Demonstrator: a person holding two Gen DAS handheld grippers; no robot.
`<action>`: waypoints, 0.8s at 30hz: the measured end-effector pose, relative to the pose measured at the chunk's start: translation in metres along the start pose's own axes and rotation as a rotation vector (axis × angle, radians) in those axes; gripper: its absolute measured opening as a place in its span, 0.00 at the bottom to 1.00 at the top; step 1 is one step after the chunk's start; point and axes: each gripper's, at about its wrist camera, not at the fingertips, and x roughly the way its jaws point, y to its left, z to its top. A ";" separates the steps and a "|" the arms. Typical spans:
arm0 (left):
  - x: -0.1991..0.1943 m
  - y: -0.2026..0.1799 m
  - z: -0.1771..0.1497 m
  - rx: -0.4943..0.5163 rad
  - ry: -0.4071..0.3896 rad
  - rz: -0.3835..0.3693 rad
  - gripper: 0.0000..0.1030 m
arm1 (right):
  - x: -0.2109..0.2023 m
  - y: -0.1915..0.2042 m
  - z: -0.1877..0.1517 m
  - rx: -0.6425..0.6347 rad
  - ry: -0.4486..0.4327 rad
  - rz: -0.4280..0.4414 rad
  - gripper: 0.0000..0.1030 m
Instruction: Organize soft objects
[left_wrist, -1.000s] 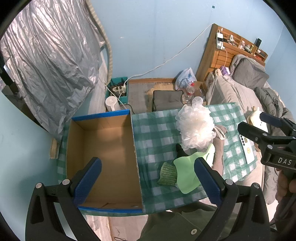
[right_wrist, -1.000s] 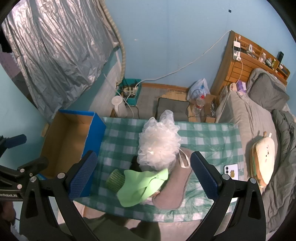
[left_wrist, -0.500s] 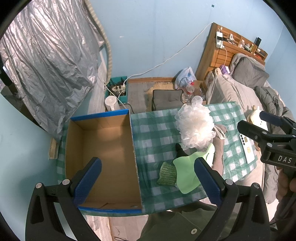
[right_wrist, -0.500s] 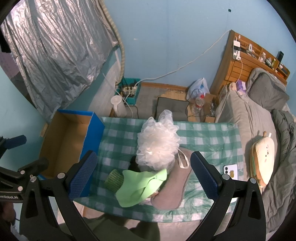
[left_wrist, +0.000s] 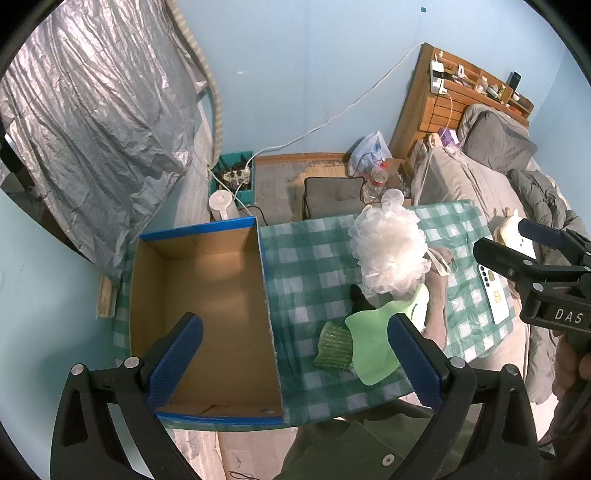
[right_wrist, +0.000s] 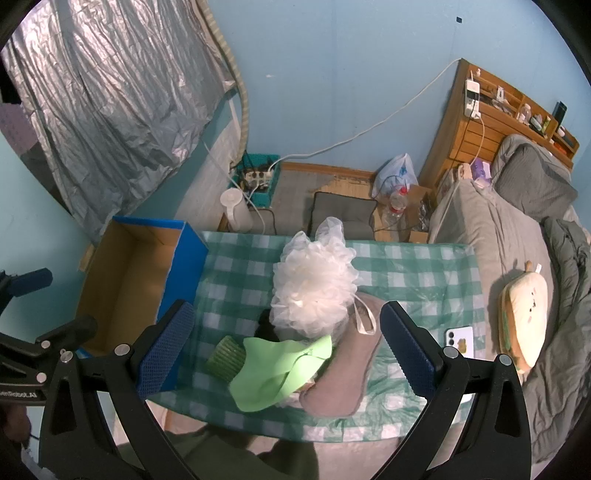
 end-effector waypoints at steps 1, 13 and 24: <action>0.000 0.000 0.000 0.001 0.000 0.000 0.98 | 0.000 0.000 0.000 0.000 0.001 -0.001 0.98; 0.001 -0.002 -0.001 0.001 0.005 0.003 0.98 | 0.001 0.000 0.000 0.000 0.005 0.001 0.98; 0.018 -0.013 -0.012 0.042 0.029 0.006 0.98 | 0.008 -0.032 -0.025 0.035 0.045 -0.007 0.98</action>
